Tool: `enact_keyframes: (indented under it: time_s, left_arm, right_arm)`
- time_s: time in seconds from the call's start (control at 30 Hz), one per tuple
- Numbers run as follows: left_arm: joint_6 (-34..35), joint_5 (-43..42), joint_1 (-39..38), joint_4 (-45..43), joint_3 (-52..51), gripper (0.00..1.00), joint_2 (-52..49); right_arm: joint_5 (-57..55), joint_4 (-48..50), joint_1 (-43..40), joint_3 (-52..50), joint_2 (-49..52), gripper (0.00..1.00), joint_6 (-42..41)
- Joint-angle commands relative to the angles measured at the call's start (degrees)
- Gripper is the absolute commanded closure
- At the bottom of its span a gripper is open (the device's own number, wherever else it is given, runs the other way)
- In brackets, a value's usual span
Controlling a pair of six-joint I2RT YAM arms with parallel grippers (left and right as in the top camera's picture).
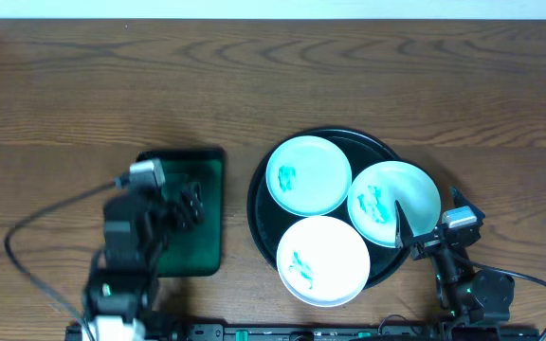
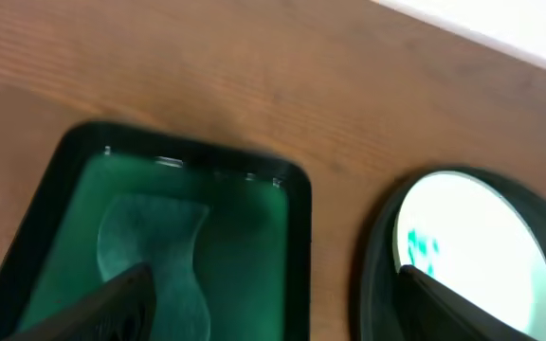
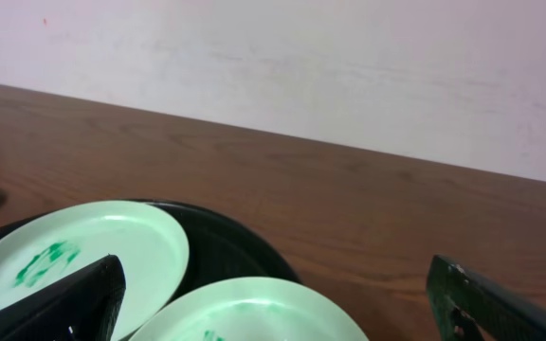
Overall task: Clean dirty plates on tray and stack at the side
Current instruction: 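Move the left gripper over the green sponge on the green tray, then reach the right gripper toward the right plate on the black tray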
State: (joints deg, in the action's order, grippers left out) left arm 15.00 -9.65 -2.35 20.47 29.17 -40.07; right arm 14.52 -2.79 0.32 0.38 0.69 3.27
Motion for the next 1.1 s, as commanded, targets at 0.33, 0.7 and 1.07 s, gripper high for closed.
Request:
enact_keyframes:
  time_s: [0.33, 0.7, 1.07]
  left_arm:
    - [-2.95, -0.02, 0.13, 37.31, 39.21, 0.2, -41.31]
    - [-2.91, -0.26, 0.13, 37.77, 39.21, 0.2, -42.12]
    - [-2.93, -0.22, 0.13, 38.18, 39.21, 0.2, -42.14]
  right_arm:
    - [-0.33, -0.31, -0.44, -0.07, -0.31, 0.01, -0.9]
    - [-0.33, -0.31, -0.44, -0.07, -0.31, 0.01, -0.9]
    - [2.12, -0.17, -0.44, -0.07, -0.31, 0.01, -1.16]
